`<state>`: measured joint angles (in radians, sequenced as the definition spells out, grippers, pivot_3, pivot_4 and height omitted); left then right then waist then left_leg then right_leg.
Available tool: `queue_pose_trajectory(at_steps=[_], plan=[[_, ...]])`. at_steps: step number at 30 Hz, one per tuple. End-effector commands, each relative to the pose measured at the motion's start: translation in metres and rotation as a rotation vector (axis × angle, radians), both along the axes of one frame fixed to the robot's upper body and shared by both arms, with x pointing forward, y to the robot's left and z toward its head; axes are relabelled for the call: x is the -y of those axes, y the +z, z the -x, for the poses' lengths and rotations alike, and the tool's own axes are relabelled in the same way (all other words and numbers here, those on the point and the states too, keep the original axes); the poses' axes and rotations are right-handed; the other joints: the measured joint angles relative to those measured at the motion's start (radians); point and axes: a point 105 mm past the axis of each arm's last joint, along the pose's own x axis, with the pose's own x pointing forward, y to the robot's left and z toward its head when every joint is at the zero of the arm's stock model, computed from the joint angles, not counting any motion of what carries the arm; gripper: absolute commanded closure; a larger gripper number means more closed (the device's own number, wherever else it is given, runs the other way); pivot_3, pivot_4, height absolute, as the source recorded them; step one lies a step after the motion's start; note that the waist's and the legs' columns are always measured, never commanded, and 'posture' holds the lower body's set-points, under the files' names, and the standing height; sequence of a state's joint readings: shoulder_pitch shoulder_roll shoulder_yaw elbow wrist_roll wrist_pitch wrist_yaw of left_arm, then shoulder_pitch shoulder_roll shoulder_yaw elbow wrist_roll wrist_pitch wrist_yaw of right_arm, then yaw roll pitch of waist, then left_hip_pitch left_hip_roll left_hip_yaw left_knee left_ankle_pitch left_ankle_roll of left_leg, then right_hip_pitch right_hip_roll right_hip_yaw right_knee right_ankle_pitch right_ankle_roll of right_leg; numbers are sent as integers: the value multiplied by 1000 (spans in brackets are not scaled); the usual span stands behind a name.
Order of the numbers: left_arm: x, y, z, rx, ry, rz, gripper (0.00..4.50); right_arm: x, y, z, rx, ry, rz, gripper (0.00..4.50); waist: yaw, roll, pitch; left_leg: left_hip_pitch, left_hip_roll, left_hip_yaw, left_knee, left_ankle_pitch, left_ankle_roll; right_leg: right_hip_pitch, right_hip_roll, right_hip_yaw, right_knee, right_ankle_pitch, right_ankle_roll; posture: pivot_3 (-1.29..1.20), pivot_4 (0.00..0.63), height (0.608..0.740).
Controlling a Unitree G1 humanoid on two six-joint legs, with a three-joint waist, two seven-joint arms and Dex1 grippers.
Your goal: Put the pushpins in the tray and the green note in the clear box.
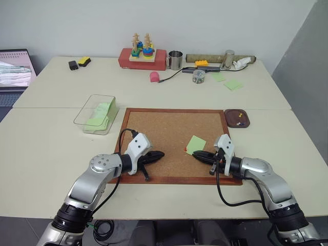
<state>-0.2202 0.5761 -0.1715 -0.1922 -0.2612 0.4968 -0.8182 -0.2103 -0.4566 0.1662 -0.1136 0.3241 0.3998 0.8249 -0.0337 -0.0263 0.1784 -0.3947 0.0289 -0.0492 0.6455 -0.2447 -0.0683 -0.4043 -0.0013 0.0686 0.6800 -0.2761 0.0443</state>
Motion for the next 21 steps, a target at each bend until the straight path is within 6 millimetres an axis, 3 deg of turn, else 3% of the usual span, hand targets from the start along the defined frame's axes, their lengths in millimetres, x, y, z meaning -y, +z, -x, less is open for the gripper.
queue_pose_trajectory(at_steps=[1, 12, 21], plan=[[-1, -13, 4, -44, -4, -38, 4500, 2, 14, -6, 66, -18, -1, 4448, 0, 0, 0, 0, 0, 0, 0, 0, 0, 0, 0, 0, 0, 0, 0, 0, 150, 740], [-2, -16, 8, -57, -11, -47, 4500, -7, 59, 0, 96, 18, -153, 4448, 0, 0, 0, 0, 0, 0, 0, 0, 0, 0, 0, 0, 0, 0, 0, 0, 150, 740], [-2, -17, 9, -63, -19, -52, 4500, 7, 69, -12, 114, -67, -160, 4448, 0, 0, 0, 0, 0, 0, 0, 0, 0, 0, 0, 0, 0, 0, 0, 0, 150, 740]])
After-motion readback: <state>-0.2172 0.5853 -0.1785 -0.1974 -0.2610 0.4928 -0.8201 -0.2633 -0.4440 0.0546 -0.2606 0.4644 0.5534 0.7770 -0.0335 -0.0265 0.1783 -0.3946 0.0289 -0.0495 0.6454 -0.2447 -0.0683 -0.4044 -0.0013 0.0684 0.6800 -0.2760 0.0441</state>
